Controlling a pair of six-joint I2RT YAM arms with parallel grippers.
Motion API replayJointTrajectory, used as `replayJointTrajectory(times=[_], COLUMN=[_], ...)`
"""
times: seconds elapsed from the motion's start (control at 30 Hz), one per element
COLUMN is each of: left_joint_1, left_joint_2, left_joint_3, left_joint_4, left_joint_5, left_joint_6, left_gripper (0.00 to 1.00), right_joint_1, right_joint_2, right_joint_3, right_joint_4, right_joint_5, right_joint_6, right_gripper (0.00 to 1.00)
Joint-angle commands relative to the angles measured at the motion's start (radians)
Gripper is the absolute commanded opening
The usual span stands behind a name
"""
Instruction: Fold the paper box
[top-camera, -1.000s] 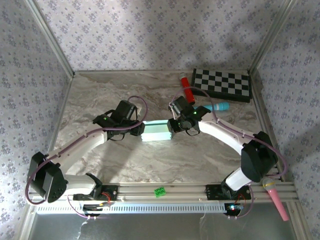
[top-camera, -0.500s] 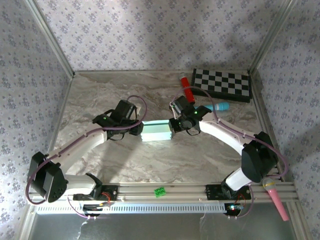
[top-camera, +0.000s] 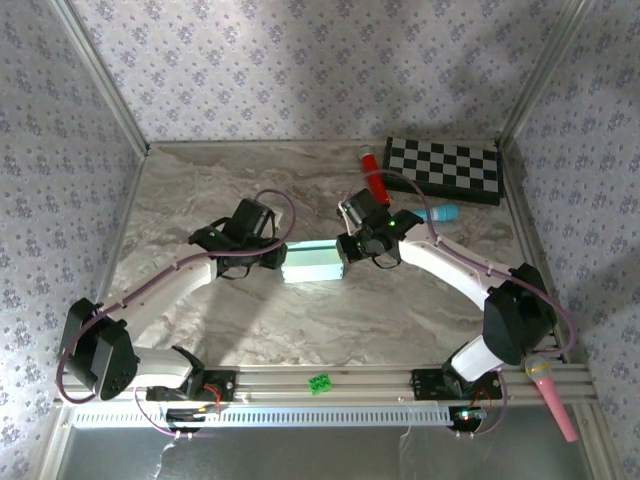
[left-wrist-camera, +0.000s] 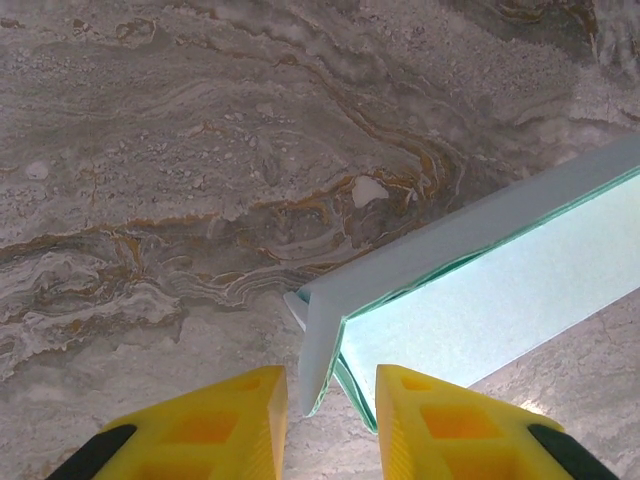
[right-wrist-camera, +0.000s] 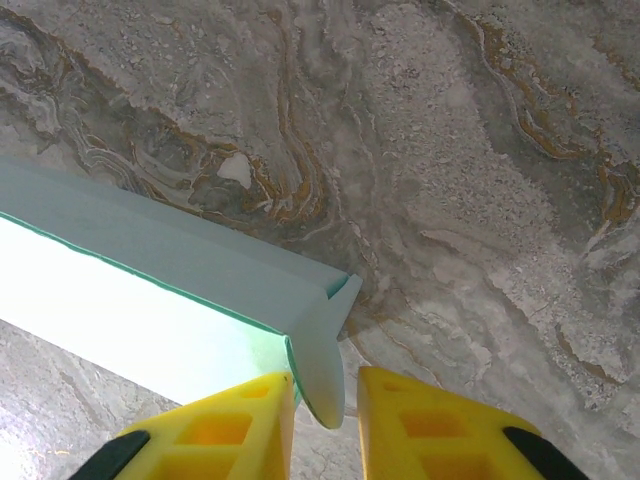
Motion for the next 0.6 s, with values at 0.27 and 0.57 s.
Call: replayJointTrajectory(times=[0.27,0.57], left_joint_1=[0.009,0.009], left_joint_2=[0.012,0.014], left_joint_3=[-0.004,-0.016], left_joint_4=[0.025,0.035], left_joint_5=[0.040,0.077], left_joint_6=[-0.016,-0.027], left_gripper=[0.16,0.06], right_joint_1=[-0.006,-0.006], right_joint_2=[0.003,0.010], right_joint_3=[0.031,0.032], right_joint_4=[-0.004,-0.004], right_joint_5=[-0.020,-0.050], right_joint_6=[-0.018,-0.019], right_gripper=[0.14,0.07])
